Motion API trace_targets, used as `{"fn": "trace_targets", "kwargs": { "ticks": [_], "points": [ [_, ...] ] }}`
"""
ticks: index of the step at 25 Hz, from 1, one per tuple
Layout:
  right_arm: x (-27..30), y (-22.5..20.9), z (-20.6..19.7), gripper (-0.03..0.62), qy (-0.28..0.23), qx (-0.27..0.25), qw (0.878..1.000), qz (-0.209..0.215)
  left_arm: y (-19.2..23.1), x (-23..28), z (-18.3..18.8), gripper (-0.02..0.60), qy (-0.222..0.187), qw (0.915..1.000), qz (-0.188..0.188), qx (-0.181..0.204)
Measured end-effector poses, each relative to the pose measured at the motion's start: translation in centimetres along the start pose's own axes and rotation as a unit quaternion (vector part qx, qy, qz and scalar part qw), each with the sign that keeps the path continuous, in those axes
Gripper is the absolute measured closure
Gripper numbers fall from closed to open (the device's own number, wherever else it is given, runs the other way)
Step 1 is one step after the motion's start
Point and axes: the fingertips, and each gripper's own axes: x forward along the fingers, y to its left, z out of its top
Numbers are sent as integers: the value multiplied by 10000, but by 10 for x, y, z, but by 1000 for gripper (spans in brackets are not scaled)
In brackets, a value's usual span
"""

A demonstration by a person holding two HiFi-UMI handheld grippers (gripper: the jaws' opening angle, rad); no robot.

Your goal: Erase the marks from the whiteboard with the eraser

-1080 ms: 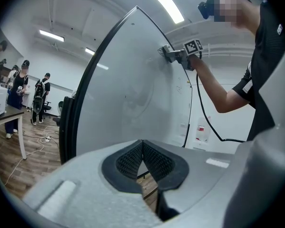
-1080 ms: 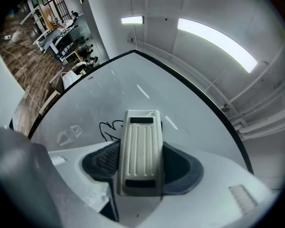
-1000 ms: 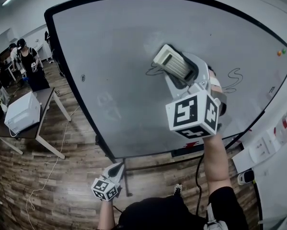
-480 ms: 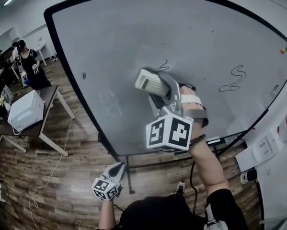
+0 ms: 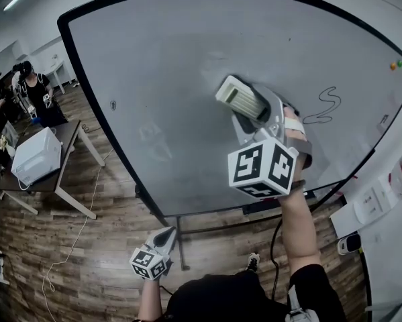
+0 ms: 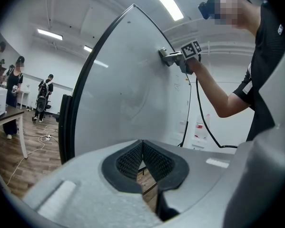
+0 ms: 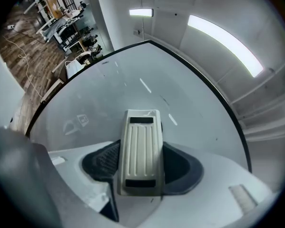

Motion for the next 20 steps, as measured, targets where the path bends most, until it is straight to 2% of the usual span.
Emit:
{"fn": "trace_targets", "kwargs": {
  "ticks": [6,11,16,20],
  "points": [
    [-6,-19,-33,341,265,324,9990,-181,-7,7,2,571,33,9999,-113,58],
    [-5,-8,-24,341,245,178,9994,-163,-11,7,1,571,51,9999,-149,59],
    [2,42,13,341,-2,-299,9992,249,-6,-1,-2,571,38,10000,-25,-8],
    [6,78,35,341,-24,-977,9948,282,-2,-7,-6,571,50,9999,69,-72]
  ]
}}
